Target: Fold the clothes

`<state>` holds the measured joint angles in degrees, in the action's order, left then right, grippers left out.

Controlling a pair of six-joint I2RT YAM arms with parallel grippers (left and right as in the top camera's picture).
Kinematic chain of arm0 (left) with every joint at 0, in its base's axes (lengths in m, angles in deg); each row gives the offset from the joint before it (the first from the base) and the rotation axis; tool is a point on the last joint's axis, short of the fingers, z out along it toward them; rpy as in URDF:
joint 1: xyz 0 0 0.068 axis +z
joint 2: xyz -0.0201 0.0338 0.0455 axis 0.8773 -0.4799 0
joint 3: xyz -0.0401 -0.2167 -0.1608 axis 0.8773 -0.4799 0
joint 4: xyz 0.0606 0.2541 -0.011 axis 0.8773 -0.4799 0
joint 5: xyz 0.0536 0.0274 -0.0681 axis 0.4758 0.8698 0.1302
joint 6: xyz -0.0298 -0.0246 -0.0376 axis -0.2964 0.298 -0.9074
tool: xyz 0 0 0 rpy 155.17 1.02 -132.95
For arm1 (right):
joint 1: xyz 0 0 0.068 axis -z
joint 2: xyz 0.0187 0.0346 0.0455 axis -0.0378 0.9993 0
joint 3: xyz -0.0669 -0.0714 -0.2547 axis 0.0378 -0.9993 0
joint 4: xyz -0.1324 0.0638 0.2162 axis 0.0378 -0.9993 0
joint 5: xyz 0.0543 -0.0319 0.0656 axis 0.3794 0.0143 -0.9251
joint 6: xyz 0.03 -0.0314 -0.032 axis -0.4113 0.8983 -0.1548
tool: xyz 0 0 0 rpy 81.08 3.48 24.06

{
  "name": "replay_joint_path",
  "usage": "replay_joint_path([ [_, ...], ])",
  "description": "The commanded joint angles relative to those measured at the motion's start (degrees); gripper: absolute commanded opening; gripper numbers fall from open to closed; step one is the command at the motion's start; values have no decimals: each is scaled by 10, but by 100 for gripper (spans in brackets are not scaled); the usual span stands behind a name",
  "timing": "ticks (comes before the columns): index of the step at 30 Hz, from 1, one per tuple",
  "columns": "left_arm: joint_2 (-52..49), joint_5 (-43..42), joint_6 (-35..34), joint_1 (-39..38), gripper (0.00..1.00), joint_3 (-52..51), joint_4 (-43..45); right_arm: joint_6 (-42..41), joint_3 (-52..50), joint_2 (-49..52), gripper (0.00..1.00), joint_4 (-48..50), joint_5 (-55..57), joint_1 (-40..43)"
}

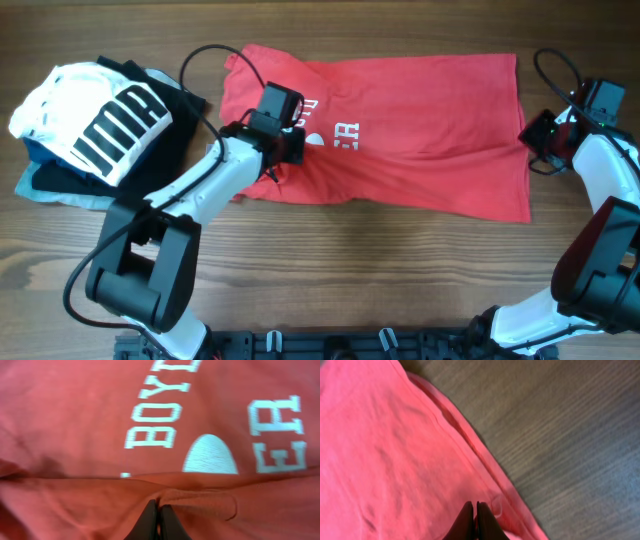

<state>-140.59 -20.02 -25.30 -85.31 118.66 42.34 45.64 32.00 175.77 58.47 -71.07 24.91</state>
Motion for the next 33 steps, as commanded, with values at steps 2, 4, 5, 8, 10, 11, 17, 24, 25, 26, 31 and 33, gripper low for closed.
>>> replay_joint_path([
  [2, 12, 19, -15, 27, 4, 7, 2, -14, -5, 8, 4, 20, -10, -4],
  [4, 11, 14, -15, 27, 4, 7, 3, -27, -5, 8, 4, 24, -10, -4],
  [5, 11, 2, -15, 26, 4, 7, 4, -28, -5, 8, 5, 27, -10, -4],
  [8, 11, -9, -15, 26, 8, 7, 5, -24, -5, 8, 4, 29, -10, -4],
  [10, 11, -9, -15, 26, 26, 7, 2, -22, -5, 8, 5, 23, -10, -4],
  [11, 11, -10, -15, 26, 31, 7, -1, -21, -5, 8, 5, 17, -10, -4],
  [17, 11, -40, -21, 24, 38, 7, -51, 13, -5, 8, 15, -46, -19, -5],
  [24, 11, -40, -51, 25, 40, 7, -150, 38, -56, 10, 29, -17, -20, -16],
  [25, 11, -40, -59, 24, 41, 7, -157, 38, -66, 12, 29, -3, -20, -17],
  [26, 11, -42, -61, 25, 41, 7, -162, 38, -78, 16, 29, 16, -20, -19],
  [31, 11, -48, -63, 25, 43, 7, -178, 44, -103, 54, 12, 50, 0, -19],
  [33, 11, -48, -63, 25, 43, 7, -181, 52, -103, 76, 4, 53, 17, -19],
])
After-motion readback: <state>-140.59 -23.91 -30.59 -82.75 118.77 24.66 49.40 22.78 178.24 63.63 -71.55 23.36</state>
